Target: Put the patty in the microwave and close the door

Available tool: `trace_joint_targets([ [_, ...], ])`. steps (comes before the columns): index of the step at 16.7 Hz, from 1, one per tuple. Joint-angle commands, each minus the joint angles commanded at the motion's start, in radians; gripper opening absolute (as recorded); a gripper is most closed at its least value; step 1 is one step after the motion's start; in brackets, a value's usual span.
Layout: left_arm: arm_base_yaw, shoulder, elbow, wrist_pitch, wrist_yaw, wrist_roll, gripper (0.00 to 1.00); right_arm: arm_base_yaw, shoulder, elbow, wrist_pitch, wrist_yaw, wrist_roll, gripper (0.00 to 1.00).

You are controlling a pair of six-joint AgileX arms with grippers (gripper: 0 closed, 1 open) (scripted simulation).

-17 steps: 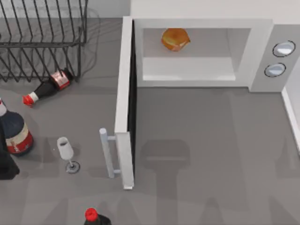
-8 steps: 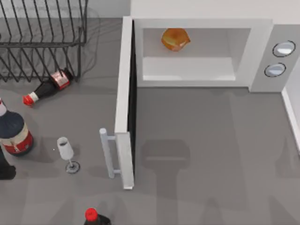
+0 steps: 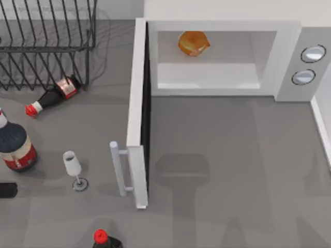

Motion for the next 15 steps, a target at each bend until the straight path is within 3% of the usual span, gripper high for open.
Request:
trace_joint_targets([
  [10, -0.002, 0.002, -0.001, 0.002, -0.002, 0.0, 0.0, 0.0, 0.0, 0.0, 0.0, 0.0, 0.0, 1.0],
  [15, -0.078, 0.113, -0.015, 0.131, -0.084, 0.001, 0.0, 0.0, 0.0, 0.0, 0.0, 0.0, 0.0, 1.0],
])
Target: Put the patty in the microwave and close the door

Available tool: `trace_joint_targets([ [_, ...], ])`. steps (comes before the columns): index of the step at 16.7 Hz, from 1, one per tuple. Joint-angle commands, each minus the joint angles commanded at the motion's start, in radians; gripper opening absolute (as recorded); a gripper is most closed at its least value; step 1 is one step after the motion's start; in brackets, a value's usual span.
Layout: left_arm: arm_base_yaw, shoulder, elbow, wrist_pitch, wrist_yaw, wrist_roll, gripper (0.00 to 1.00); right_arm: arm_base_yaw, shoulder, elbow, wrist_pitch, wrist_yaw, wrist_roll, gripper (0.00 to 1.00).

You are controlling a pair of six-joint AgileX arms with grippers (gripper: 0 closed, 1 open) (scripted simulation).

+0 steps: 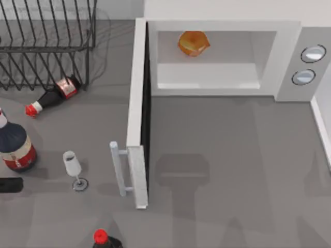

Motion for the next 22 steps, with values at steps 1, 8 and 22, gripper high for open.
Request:
trace_joint_targets([
  [1, -0.016, 0.021, -0.002, 0.025, -0.016, 0.0, 0.0, 0.0, 0.0, 0.0, 0.0, 0.0, 0.0, 1.0],
  [8, -0.133, 0.185, -0.026, 0.211, -0.131, 0.004, 0.0, 0.0, 0.0, 0.0, 0.0, 0.0, 0.0, 1.0],
  [22, 0.09, 0.204, 0.058, 0.145, 0.096, 0.002, 0.0, 0.0, 0.0, 0.0, 0.0, 0.0, 0.0, 1.0],
])
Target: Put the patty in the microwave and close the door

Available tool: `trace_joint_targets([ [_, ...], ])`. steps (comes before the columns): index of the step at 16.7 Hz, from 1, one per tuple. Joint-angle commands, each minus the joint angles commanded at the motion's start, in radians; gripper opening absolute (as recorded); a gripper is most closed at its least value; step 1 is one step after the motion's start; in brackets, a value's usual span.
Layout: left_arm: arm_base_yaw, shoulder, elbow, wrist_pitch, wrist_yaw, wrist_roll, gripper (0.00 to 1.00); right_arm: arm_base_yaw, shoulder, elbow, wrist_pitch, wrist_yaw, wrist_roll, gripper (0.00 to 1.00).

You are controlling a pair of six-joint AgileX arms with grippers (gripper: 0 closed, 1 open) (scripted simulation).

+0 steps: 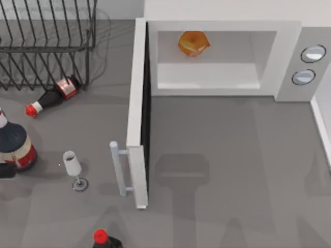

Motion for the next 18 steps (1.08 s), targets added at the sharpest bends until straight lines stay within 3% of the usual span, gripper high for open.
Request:
trace_joint_targets([
  [4, 0.085, -0.003, 0.032, -0.036, 0.085, 0.0, 0.0, 0.0, 0.0, 0.0, 0.0, 0.0, 0.0, 1.0],
  [10, 0.083, 0.01, 0.028, -0.018, 0.084, 0.0, 0.0, 0.0, 0.0, 0.0, 0.0, 0.0, 0.0, 1.0],
  [18, 0.093, 0.243, -0.002, 0.245, 0.095, 0.003, 0.0, 0.0, 0.0, 0.0, 0.0, 0.0, 0.0, 1.0],
])
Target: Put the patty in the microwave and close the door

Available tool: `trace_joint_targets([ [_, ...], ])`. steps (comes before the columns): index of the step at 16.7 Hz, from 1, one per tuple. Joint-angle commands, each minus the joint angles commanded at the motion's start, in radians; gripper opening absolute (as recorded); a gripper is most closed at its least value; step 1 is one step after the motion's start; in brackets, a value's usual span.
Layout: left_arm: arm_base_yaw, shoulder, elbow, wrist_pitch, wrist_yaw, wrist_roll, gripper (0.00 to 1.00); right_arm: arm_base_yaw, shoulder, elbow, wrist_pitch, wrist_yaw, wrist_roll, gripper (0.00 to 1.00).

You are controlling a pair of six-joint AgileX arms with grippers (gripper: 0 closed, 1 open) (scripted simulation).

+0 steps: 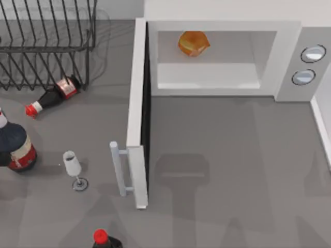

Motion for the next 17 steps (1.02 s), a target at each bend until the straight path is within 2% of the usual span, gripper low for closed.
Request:
trace_joint_targets([
  [3, 0.001, 0.045, -0.007, 0.051, 0.001, 0.002, 0.0, 0.0, 0.0, 0.0, 0.0, 0.0, 0.0, 1.0],
  [9, -0.032, 0.07, 0.026, 0.019, -0.008, -0.022, 0.0, 0.0, 0.0, 0.0, 0.0, 0.0, 0.0, 1.0],
  [13, -0.183, 0.206, 0.184, -0.153, -0.124, -0.123, 0.0, 0.0, 0.0, 0.0, 0.0, 0.0, 0.0, 1.0],
  [17, -0.346, 0.329, 0.394, -0.475, -0.241, -0.218, 0.0, 0.0, 0.0, 0.0, 0.0, 0.0, 0.0, 1.0],
])
